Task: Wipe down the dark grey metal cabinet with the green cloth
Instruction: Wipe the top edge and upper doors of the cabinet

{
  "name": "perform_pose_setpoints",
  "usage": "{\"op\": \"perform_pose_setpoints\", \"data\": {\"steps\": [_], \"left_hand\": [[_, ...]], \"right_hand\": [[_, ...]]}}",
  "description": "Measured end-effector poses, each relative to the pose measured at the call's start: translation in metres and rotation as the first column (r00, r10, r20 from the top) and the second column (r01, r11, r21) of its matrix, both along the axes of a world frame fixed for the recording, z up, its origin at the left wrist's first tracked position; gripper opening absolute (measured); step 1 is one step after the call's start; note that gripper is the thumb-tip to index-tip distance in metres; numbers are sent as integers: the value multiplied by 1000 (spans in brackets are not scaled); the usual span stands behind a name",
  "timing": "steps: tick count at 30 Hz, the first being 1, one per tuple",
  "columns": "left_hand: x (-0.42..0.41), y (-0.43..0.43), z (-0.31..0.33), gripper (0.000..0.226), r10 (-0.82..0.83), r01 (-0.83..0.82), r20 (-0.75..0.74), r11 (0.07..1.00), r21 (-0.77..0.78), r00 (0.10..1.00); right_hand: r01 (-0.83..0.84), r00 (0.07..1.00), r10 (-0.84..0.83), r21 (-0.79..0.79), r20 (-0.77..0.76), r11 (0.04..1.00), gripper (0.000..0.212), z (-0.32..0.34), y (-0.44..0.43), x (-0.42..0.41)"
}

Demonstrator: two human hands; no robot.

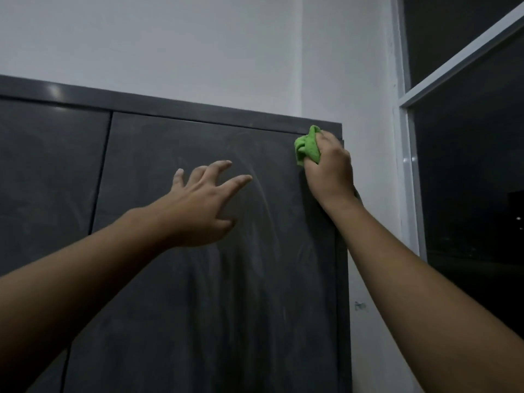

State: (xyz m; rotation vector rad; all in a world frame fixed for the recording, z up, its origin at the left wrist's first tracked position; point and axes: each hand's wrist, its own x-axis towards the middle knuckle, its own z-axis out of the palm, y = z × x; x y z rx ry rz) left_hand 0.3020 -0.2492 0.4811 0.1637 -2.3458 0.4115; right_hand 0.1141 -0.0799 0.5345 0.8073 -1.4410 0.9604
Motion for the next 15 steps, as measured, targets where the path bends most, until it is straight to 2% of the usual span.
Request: {"op": "perform_pose_setpoints", "data": {"steps": [4, 6, 10, 15], "left_hand": [[-20, 5, 12, 85, 59, -59, -1, 998, -30, 998], [-28, 1, 16, 85, 88, -89, -28, 996, -29, 996], [-43, -13, 15, 90, 145, -140, -118, 989, 50, 982], [-49, -24, 8, 91, 184, -184, -163, 983, 17, 969]], "right_hand": [[110, 991, -111, 20, 73, 994, 46, 19, -14, -4], [108, 992, -113, 72, 64, 991, 50, 19, -23, 0], [79, 995, -57, 274, -85, 958, 60, 5, -35, 12], [118, 961, 49, 563, -273, 818, 62, -16, -30, 5]]}}
